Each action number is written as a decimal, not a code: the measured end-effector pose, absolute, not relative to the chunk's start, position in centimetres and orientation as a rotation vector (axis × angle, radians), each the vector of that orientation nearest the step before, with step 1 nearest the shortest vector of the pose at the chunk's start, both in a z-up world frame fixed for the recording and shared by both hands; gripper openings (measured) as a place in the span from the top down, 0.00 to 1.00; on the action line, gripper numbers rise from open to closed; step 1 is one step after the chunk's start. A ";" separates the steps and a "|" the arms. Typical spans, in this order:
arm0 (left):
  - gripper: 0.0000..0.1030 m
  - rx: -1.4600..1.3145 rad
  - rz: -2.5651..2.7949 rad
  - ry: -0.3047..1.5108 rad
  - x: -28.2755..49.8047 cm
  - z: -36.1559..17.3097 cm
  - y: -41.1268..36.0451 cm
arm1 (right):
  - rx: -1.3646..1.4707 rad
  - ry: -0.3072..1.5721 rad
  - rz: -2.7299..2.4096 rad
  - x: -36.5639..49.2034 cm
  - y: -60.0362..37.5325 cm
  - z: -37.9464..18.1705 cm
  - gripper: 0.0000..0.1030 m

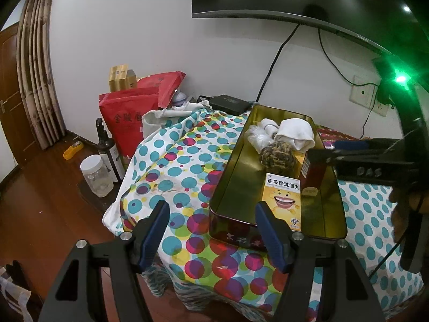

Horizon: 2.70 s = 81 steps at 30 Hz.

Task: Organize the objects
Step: 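Carry the brown box in the right tool into the tray and release, then grasp the brown doll with the left tool while the right tool grasps the plastic bag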

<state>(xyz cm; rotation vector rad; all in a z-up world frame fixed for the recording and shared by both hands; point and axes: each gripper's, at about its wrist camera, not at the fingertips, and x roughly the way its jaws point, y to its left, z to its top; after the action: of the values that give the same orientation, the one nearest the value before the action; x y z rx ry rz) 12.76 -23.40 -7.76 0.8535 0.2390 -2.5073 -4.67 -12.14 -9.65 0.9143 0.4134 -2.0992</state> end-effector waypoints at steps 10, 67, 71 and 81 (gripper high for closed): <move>0.34 0.882 -2.509 0.218 12.4 -7.2 -22.5 | 0.860 0.362 -2.325 -7.8 -3.0 -9.1 0.32; 0.27 1.112 -2.855 -0.105 -17.4 -10.4 -1.0 | 1.273 0.119 -2.633 -20.7 19.3 -17.8 0.67; 0.27 1.133 -2.865 -0.117 -19.5 -11.0 0.0 | 1.269 0.188 -2.633 -20.4 18.5 -17.7 0.67; 0.27 1.167 -2.840 0.058 -23.9 -12.1 0.3 | 1.254 0.208 -2.591 -20.5 18.0 -17.3 0.65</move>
<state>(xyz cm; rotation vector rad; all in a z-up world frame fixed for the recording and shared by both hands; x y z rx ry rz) -23.90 0.30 -12.07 1.1671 0.0583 -2.8404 -20.54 17.97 -17.32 1.2541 0.2082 -2.5906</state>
